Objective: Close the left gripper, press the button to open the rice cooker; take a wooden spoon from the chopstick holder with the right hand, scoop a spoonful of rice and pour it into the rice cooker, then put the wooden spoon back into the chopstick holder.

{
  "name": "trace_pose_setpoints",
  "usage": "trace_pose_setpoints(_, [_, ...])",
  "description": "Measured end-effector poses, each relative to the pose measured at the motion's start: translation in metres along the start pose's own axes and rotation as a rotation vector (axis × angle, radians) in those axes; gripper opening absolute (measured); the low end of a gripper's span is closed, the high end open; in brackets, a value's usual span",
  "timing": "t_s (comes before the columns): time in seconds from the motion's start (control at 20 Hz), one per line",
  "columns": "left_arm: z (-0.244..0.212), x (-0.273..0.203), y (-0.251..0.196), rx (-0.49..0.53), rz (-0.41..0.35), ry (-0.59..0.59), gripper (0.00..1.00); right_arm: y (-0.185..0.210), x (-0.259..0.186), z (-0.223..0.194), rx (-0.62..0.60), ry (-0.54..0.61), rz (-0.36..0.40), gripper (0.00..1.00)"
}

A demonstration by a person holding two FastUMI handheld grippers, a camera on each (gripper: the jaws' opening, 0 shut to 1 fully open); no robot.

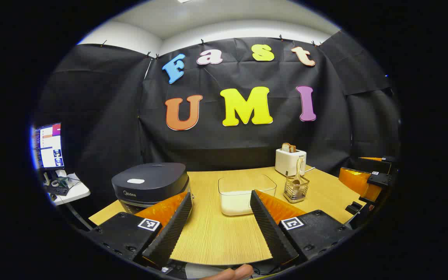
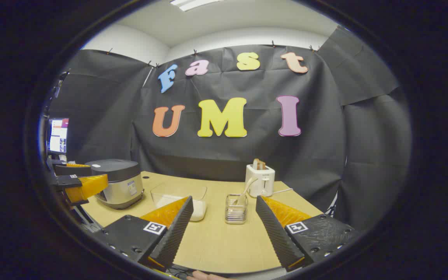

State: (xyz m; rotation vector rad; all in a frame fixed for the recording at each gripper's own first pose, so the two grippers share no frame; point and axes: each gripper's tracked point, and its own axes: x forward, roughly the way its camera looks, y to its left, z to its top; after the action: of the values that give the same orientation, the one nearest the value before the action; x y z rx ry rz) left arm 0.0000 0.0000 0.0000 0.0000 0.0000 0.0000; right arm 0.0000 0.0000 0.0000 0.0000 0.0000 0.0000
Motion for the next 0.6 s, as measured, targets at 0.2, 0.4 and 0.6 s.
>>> trace_pose_setpoints(0.2, [-0.004, 0.003, 0.005, -0.025, 0.017, 0.009, 0.97, 0.001, 0.0, -0.003, 0.004, 0.01, 0.005, 0.96])
trace_pose_setpoints(0.4, [-0.005, 0.005, 0.011, -0.049, 0.026, 0.019, 0.96, 0.0, -0.001, -0.002, 0.003, 0.007, 0.005, 0.96])
trace_pose_setpoints(0.6, [-0.006, 0.004, 0.013, -0.056, 0.028, 0.022, 0.97, -0.001, -0.001, -0.005, 0.01, 0.01, 0.006, 0.96])
